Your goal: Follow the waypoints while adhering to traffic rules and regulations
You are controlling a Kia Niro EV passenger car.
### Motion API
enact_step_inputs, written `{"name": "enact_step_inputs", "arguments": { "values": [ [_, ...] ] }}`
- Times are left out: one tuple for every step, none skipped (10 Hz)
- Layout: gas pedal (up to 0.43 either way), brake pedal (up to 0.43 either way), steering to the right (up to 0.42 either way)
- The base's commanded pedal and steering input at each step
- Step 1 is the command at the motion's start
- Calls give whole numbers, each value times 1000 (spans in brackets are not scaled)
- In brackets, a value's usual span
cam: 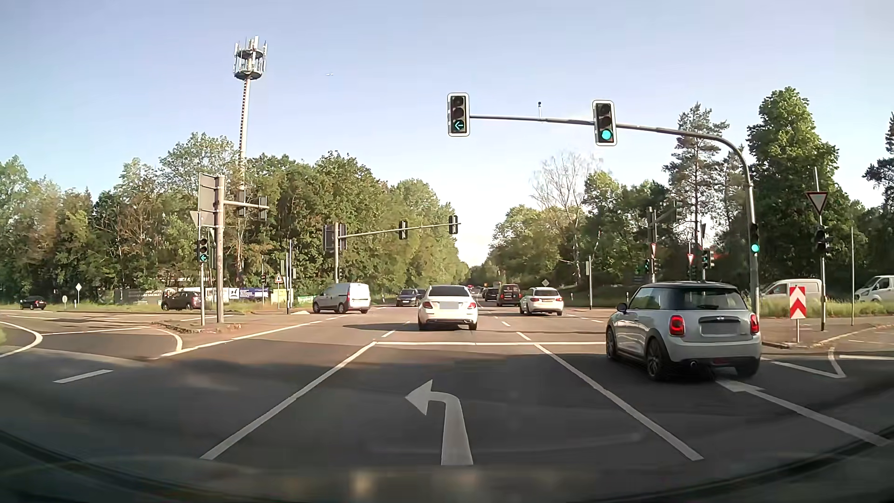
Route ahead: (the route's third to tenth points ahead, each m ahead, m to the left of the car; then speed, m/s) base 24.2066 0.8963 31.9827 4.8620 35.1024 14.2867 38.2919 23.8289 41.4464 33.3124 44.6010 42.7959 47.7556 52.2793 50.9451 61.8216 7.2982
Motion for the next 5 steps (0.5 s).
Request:
{"name": "enact_step_inputs", "arguments": {
  "values": [
    [0, 0, 0],
    [0, 0, 0],
    [0, 0, 0],
    [0, 0, 0],
    [0, 0, 0]
  ]
}}
